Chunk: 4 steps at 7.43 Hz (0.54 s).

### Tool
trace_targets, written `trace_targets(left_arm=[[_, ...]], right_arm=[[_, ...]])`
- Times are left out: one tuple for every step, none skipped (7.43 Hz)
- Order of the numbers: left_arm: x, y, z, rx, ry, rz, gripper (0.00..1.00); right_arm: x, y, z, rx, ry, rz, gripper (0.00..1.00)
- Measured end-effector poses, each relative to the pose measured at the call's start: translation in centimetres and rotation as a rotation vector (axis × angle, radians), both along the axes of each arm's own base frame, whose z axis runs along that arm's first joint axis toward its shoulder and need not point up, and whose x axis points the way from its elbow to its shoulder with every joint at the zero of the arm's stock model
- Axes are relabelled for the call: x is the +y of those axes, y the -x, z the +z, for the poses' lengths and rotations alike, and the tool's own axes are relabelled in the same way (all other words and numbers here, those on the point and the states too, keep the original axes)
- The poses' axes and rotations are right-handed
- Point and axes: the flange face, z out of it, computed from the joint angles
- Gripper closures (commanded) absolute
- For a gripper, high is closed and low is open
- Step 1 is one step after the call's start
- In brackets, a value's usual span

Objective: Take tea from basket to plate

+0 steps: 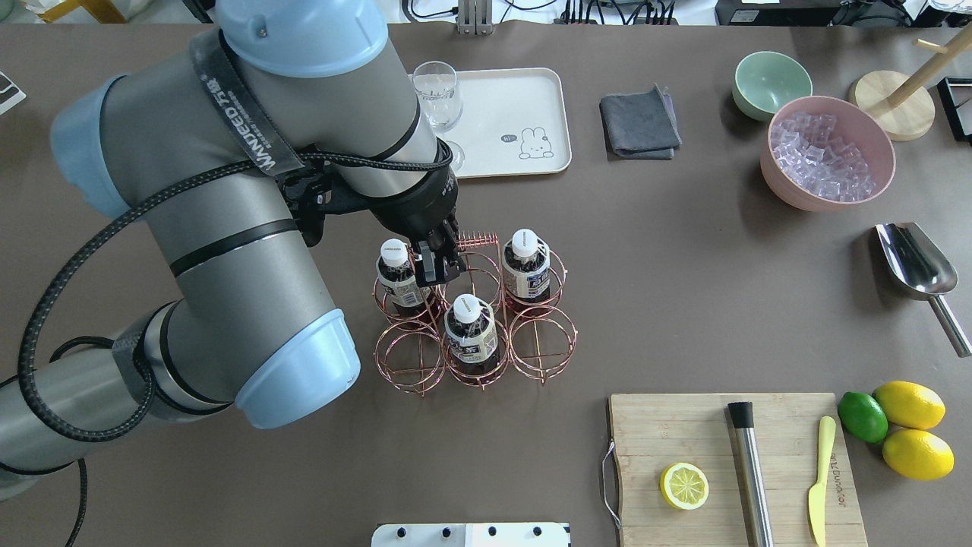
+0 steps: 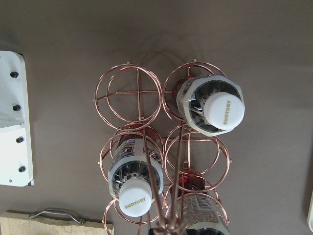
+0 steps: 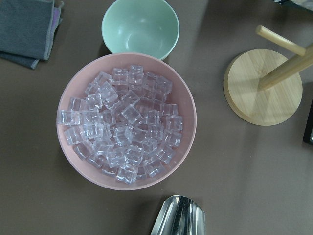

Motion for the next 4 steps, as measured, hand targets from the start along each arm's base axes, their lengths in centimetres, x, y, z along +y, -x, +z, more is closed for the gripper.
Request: trace_targets(left_arm=[[-0.4,0.3,0.0,-0.001,0.005,-0.005,1.0],[-0.8,0.4,0.1,-0.004,0.008,-0.01,1.0],[-1.1,0.3,0.2,-0.008,0.013,-0.012,1.0],[-1.5,-0.2,0.1,-0.016,0.019,-0.013,1.0]], right_arm=[[-0.1,0.5,-0.9,-0.008,-0.015,-0.008,0.0],[-0.1,1.3,-2.5,-0.022,-0.031,-0.009,0.0],[0.3,2.5,-5.1,-0.037,-0.072,-0.022,0.0],[0.4,4.1,-7.9,-0.052,-0.123,-0.049,0.0]])
